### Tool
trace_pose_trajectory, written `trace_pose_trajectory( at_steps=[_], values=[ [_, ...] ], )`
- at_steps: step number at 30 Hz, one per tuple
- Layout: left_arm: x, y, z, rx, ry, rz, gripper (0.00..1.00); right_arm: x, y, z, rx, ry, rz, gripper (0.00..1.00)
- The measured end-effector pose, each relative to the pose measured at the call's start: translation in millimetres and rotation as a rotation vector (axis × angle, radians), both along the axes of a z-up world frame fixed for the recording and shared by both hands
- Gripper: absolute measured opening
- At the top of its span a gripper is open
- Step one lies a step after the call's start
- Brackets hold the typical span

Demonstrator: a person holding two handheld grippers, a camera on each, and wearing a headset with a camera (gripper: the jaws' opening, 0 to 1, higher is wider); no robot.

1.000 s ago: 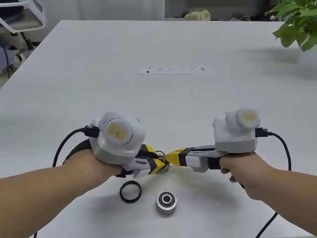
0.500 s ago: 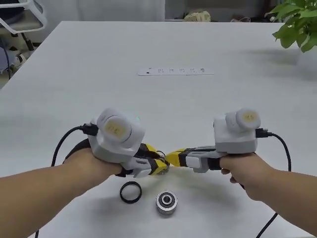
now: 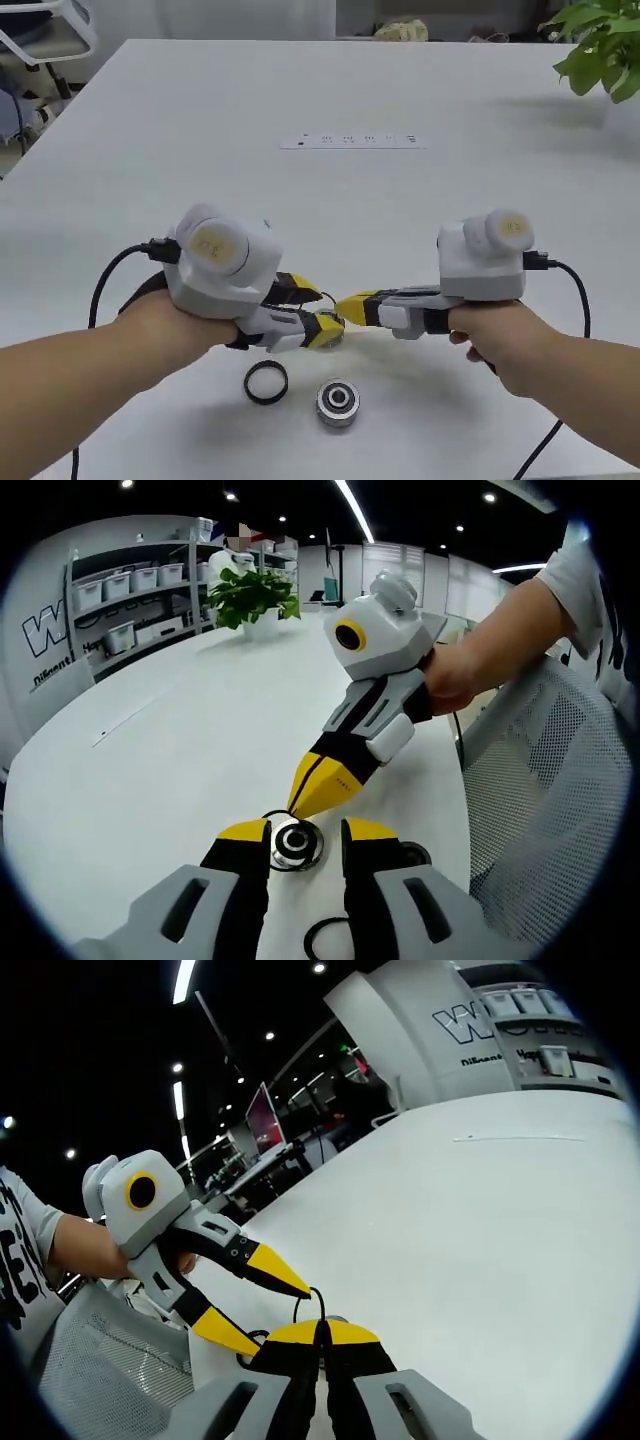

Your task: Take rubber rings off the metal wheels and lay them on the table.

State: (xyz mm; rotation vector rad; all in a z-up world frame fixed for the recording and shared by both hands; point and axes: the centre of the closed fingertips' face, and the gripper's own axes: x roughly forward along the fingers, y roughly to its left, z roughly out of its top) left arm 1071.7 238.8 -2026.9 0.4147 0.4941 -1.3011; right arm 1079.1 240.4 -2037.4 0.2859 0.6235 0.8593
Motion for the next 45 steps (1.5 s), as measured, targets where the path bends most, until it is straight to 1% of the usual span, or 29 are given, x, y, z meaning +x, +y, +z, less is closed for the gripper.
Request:
trace_pose_trajectory(
  at_steps=[7, 10, 13, 19, 22, 26, 29, 34, 45],
  values=[
    [1.9, 6.8, 8.1, -0.021, -0.006, 0.011, 0.30, 0.1, -1.1, 3.1, 0.013, 0.002, -0.003, 0.00],
    [1.2, 8.2, 12.1, -0.034, -0.007, 0.014, 0.34, 0.1, -0.8, 4.0, 0.017, 0.002, -0.004, 0.00],
    [-0.2, 9.5, 14.3, -0.038, -0.012, 0.008, 0.36, -0.6, 0.0, 4.7, 0.017, 0.002, -0.002, 0.00],
    [-4.7, 10.9, 20.1, -0.059, -0.002, 0.009, 0.39, -2.5, 2.2, 6.5, 0.022, 0.004, 0.004, 0.00],
    [-6.7, 11.6, 22.0, -0.067, -0.002, 0.012, 0.44, -3.9, 3.1, 7.5, 0.022, 0.001, 0.008, 0.00],
    [-9.0, 13.2, 25.0, -0.078, 0.005, 0.015, 0.45, -4.9, 3.8, 8.2, 0.024, 0.001, 0.010, 0.00],
    [-10.5, 15.3, 27.4, -0.085, 0.008, 0.019, 0.47, -5.9, 4.9, 9.5, 0.027, 0.001, 0.013, 0.00],
    [-13.5, 19.1, 30.5, -0.093, 0.001, 0.019, 0.54, -7.7, 7.2, 11.9, 0.030, -0.002, 0.018, 0.00],
    [-23.3, 28.5, 37.0, -0.110, 0.014, 0.029, 0.63, -8.5, 9.1, 15.4, 0.035, -0.008, 0.026, 0.00]
  ],
)
